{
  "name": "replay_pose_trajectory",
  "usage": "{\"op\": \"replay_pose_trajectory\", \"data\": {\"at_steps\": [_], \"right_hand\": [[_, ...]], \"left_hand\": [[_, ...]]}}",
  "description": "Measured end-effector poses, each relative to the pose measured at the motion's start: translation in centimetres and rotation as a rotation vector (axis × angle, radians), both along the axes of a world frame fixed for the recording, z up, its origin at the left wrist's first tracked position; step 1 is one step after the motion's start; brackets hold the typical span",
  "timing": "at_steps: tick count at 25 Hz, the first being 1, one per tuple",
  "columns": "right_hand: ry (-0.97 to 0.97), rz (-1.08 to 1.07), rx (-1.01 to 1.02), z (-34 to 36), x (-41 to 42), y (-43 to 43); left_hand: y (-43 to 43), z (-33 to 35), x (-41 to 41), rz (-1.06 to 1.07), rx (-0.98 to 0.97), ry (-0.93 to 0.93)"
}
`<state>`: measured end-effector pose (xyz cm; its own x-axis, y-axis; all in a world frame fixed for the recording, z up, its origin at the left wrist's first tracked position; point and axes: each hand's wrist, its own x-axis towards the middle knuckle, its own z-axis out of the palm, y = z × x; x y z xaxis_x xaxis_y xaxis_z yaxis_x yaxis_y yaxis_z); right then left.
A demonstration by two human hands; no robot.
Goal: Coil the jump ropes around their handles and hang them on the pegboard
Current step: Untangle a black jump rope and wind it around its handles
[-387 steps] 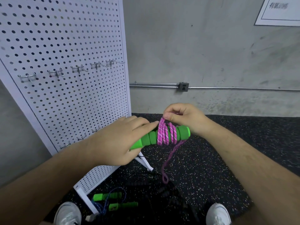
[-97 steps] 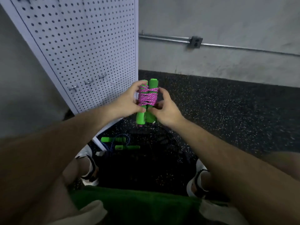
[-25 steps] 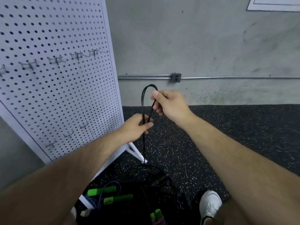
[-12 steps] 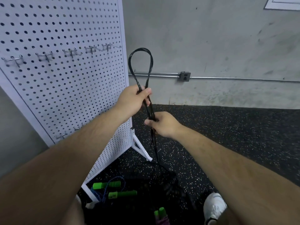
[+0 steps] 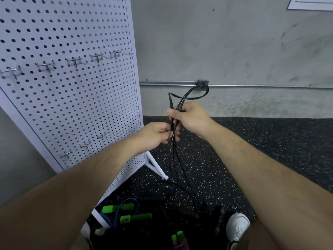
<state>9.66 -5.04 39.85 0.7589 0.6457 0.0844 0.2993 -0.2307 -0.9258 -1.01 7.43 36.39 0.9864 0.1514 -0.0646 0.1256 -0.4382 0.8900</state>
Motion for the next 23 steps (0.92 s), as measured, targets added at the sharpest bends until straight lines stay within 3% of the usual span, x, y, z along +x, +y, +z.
{"op": "replay_pose_trajectory", "data": {"at_steps": [3,6,10,15,20,23], "right_hand": [[-0.042,-0.019,0.019,0.8,0.3,-1.1],[-0.107,-0.005,-0.114,1.1,0.5,-2.7],[0.093,0.052,0.033,0.7,0.5,-3.2],[-0.043,-0.042,0.015,0.2,0.0,-1.9],[-0.194,-0.066,-0.262,0.2,0.3,-3.1],[-0.1,0.052,-0.207,-0.7,-0.8,-2.5]], "left_hand": [[-0.5,0.5,0.5,0.136,0.009,-0.064],[-0.2,1.1,0.7,0.206,0.058,-0.095],[-0.7,1.5,0.7,0.19,0.169,-0.073],[-1.5,1.6,1.0,0.188,0.15,-0.122],[-0.7,2.8,0.9,0.291,0.116,-0.245],[-0.3,4.2,0.9,0.347,0.097,-0.375]]}}
